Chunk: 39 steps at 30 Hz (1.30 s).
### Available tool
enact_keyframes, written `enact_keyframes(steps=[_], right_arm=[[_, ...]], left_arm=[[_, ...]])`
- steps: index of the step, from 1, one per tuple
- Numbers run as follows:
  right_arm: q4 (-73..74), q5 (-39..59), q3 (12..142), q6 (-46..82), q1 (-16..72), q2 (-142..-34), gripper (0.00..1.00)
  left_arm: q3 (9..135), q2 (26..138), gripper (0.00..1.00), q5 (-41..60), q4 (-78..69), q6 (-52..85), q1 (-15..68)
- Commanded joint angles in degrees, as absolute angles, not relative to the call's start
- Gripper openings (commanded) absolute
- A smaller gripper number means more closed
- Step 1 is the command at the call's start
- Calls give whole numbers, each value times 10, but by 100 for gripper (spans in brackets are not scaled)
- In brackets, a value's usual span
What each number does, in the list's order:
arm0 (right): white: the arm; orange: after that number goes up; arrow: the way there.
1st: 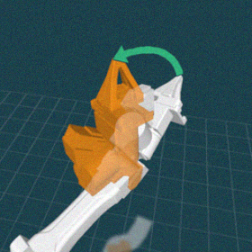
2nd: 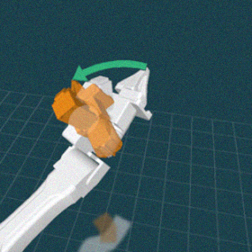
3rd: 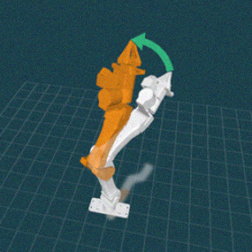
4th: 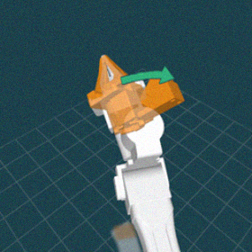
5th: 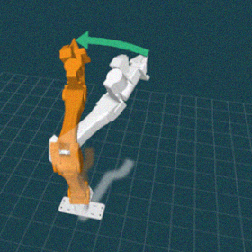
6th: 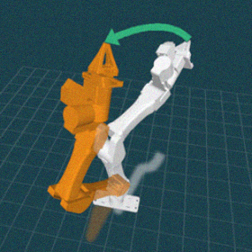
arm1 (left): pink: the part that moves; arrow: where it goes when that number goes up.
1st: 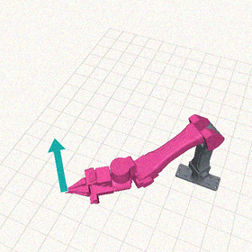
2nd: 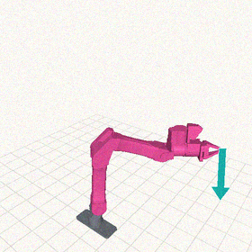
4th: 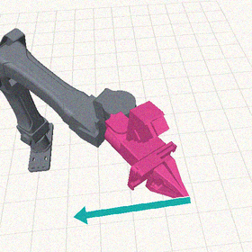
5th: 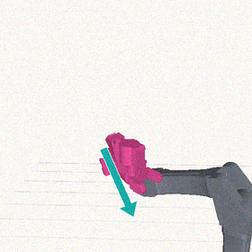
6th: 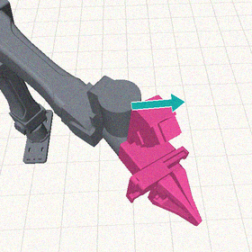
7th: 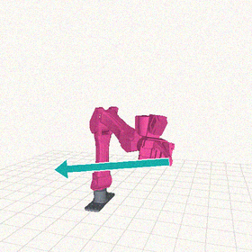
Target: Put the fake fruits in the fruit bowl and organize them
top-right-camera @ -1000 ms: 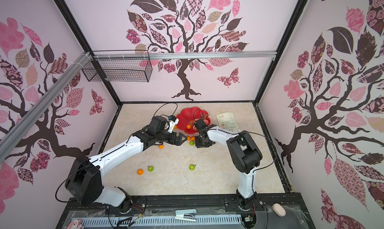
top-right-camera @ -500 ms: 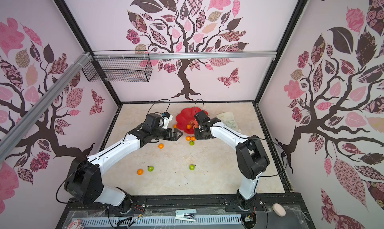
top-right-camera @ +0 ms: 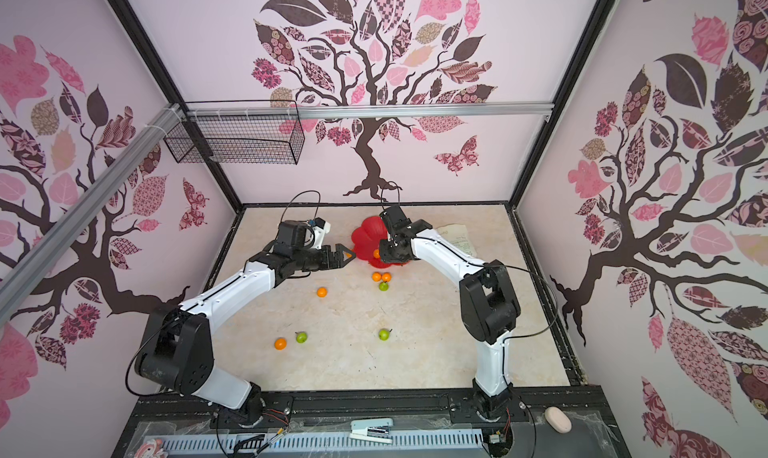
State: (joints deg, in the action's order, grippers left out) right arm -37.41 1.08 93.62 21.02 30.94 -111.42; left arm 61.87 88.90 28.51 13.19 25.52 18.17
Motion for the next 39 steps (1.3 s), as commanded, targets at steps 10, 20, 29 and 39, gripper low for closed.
enact_keyframes(steps=[10, 20, 29, 39], right_arm=[[-432, 11, 1096, 191, 318, -1264, 34], [-464, 5, 1179, 183, 317, -1340, 34], [-484, 5, 1228, 179, 317, -1385, 34], [-485, 9, 1229, 178, 318, -1394, 39]], left_arm=[[619, 921, 98, 348, 65, 342, 120], [616, 925, 99, 362, 52, 350, 118], [618, 928, 98, 371, 50, 353, 117], [618, 932, 99, 379, 47, 356, 117]])
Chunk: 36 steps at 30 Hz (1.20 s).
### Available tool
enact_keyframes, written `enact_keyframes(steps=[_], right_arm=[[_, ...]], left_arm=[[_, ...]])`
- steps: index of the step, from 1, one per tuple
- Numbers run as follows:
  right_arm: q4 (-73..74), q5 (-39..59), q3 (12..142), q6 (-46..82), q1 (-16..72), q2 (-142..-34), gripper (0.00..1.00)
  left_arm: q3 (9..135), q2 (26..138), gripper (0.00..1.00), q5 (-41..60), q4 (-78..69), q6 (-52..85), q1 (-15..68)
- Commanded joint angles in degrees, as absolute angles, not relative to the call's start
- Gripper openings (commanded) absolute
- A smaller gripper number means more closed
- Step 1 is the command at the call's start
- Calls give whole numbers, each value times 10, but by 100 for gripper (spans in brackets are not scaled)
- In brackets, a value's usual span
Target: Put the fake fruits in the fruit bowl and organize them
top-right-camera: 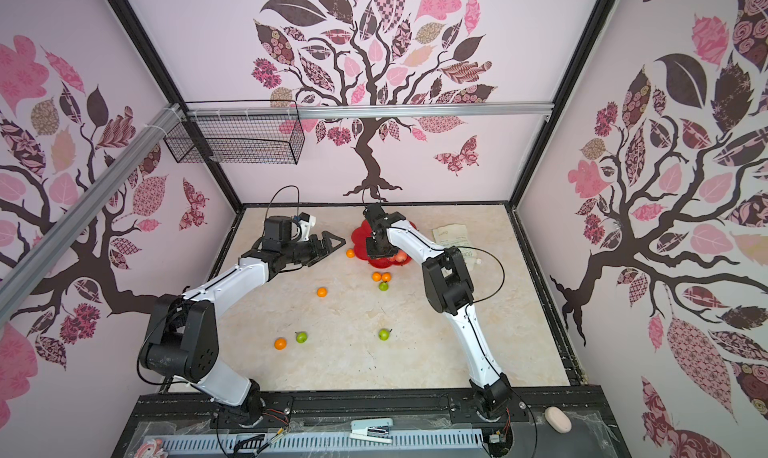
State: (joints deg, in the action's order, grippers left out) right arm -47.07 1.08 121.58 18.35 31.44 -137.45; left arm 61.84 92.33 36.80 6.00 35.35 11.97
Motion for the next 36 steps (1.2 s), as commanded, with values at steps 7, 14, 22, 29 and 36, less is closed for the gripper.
enact_keyframes(steps=[7, 14, 22, 29, 36], right_arm=[[-484, 11, 1230, 179, 317, -1386, 41], [-501, 8, 1242, 177, 317, -1367, 42], [-496, 8, 1222, 174, 318, -1296, 43], [-440, 6, 1081, 183, 317, -1187, 43], [-373, 3, 918, 201, 316, -1085, 43]], left_arm=[[617, 932, 98, 382, 45, 356, 117], [615, 928, 98, 388, 42, 355, 117], [608, 914, 98, 391, 43, 345, 118], [606, 900, 98, 384, 61, 321, 137], [615, 892, 98, 364, 104, 272, 184]])
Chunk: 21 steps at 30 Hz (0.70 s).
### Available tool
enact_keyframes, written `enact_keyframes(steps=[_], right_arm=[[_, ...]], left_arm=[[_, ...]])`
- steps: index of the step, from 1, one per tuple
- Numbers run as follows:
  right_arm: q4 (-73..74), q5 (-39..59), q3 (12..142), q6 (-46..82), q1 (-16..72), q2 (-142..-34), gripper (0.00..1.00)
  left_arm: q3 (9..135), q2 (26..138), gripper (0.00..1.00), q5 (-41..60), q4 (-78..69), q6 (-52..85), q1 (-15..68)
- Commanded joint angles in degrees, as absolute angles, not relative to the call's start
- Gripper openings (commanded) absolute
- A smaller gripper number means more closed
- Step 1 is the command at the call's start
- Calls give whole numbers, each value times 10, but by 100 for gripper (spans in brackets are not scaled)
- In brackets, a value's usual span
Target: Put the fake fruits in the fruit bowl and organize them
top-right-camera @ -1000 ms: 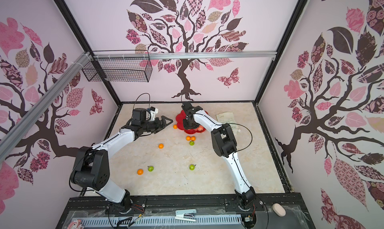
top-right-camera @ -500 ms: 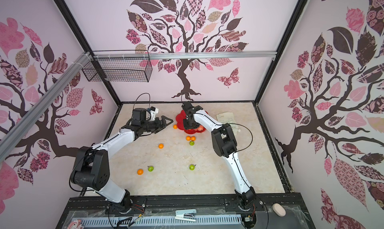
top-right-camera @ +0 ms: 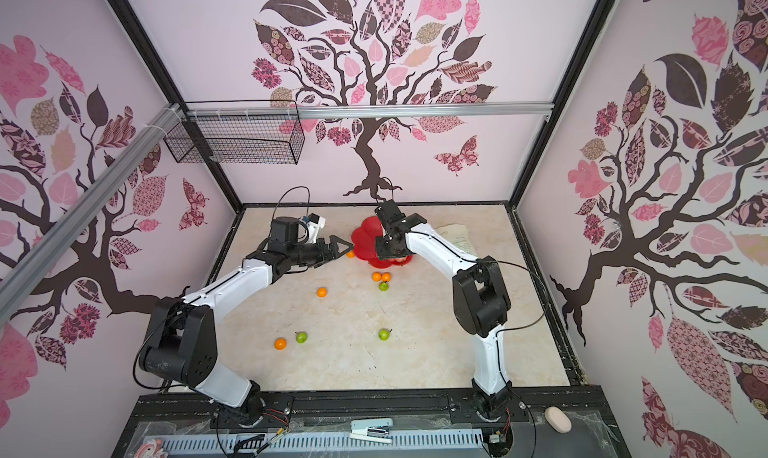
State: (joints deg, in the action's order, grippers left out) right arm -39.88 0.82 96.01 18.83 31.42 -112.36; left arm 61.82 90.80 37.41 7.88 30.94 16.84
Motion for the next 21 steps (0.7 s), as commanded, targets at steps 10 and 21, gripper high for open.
enact_keyframes(steps=[10, 21], right_arm=[[-242, 44, 741, 252, 315, -1020, 43], [-212, 51, 743, 262, 315, -1071, 43]], left_arm=[[619, 891, 98, 335, 150, 218, 228], [634, 901, 98, 316, 182, 194, 244]])
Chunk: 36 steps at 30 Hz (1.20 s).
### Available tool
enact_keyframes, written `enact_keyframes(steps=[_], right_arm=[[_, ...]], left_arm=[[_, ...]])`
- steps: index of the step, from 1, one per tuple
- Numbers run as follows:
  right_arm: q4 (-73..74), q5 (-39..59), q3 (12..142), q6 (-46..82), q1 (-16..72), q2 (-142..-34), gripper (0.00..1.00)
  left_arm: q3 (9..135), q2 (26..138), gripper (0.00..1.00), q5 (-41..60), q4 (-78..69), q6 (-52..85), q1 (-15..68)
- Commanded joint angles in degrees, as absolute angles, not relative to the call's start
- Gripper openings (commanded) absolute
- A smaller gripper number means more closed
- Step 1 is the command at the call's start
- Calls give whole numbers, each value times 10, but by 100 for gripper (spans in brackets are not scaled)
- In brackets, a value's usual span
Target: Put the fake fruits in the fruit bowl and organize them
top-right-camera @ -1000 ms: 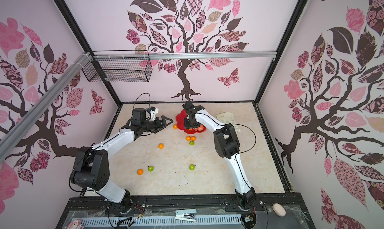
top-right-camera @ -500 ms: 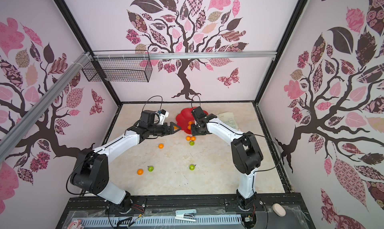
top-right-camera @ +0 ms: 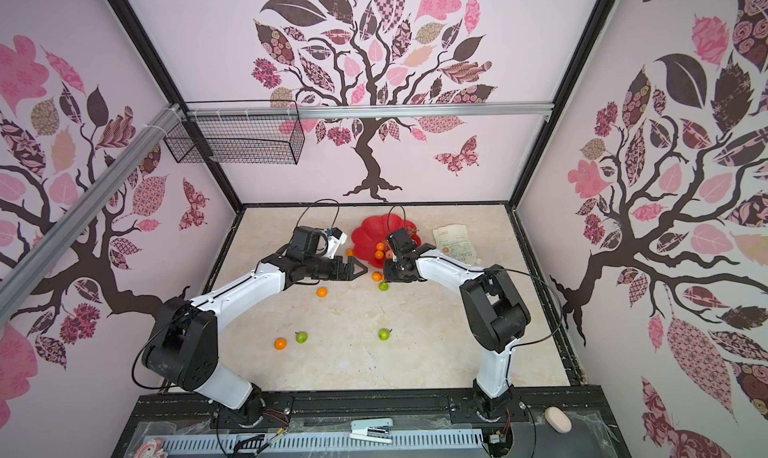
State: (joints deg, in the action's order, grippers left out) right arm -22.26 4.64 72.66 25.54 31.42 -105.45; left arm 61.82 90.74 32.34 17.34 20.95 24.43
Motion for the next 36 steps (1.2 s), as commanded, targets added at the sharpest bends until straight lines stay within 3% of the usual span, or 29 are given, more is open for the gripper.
enact_keyframes(steps=[1, 36], right_arm=[[-213, 53, 747, 262, 315, -1077, 43], [-249, 28, 833, 228, 315, -1193, 43]], left_arm=[[634, 902, 98, 317, 182, 195, 245], [638, 907, 98, 318, 183, 199, 246]])
